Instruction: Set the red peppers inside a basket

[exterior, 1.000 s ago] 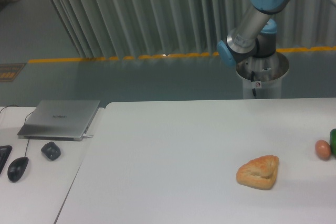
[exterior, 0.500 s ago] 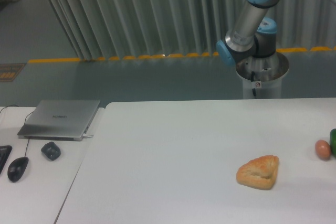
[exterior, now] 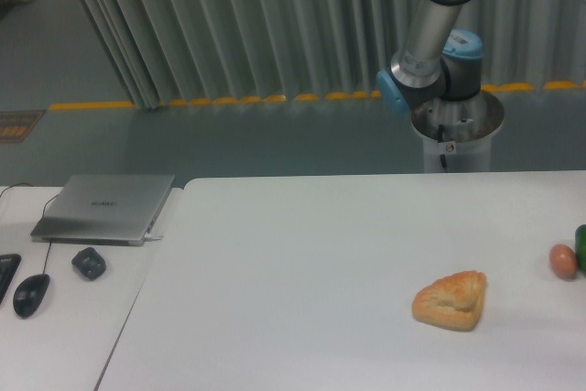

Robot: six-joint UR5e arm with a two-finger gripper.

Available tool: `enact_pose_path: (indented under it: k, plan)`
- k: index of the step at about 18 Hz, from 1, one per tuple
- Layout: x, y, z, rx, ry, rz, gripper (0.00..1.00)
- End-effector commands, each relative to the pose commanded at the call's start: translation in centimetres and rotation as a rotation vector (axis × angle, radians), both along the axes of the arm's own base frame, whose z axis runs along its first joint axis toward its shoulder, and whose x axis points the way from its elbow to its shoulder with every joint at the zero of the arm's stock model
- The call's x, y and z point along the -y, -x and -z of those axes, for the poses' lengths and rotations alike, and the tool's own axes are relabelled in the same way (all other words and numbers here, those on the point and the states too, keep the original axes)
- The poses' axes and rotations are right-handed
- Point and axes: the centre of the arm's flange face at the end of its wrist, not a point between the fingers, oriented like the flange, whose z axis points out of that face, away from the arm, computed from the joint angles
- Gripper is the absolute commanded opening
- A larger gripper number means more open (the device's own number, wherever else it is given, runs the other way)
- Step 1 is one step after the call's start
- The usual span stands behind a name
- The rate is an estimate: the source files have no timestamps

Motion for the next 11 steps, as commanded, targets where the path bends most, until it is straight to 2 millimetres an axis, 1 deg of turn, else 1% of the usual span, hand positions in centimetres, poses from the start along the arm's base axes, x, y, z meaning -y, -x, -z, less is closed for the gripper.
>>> enact_pose_path:
  k: [2, 3, 5, 6, 8, 9, 11]
  plan:
    - [-1.1, -1.1, 0.3, 0.015, 0.008, 0.021, 1.0]
    - [-1.8, -2.0, -0.2, 0.01, 0.008, 0.035, 1.0]
    - [-2.4, -3.0, -0.7, 0.019, 0.013, 0.051, 1.0]
    - [-2.6, -3.7, -1.5, 0.02, 0.012, 0.058, 1.0]
    - [-3.4, -5.2, -2.0, 0.038, 0.014, 0.081, 1.0]
    - [-3.6, -5.9, -2.6, 0.034, 0.012, 0.089, 1.0]
    - [-4.5, -6.9, -2.6, 0.046, 0.021, 0.108, 1.0]
